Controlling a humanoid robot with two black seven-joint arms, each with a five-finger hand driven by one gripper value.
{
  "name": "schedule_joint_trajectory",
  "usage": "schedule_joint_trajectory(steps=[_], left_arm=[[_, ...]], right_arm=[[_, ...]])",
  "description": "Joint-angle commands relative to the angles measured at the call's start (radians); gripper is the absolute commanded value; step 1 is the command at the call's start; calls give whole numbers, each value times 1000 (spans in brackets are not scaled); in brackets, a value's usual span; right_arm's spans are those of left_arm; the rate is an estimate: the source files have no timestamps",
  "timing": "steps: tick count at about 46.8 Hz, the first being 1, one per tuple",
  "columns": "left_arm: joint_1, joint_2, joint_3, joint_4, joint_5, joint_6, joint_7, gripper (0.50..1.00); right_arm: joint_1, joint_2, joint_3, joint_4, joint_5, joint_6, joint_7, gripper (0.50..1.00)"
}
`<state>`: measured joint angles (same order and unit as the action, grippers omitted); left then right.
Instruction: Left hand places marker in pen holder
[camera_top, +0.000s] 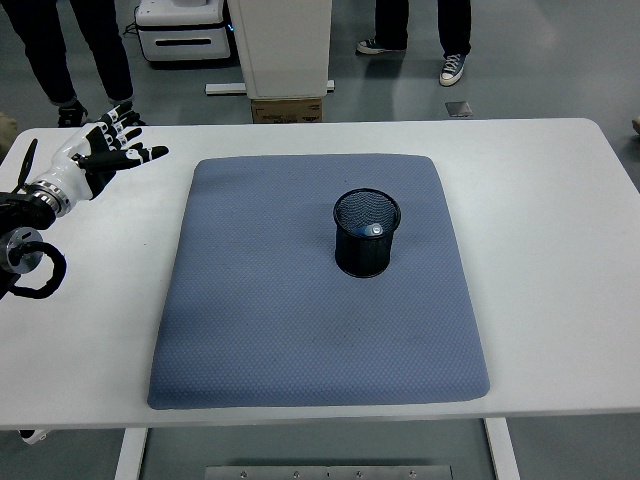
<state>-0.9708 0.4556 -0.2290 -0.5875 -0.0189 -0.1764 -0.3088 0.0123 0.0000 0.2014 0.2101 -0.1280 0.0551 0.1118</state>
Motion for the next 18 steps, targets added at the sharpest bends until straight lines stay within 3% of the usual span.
schedule_joint_trajectory(steps=[1,18], left_arm=[[1,0,0,-2,1,0,-1,1000],[1,0,0,-2,1,0,-1,1000]], right_arm=[[0,0,0,0,1,0,0,1000],[5,0,-8,0,-15,-6,5,1000]])
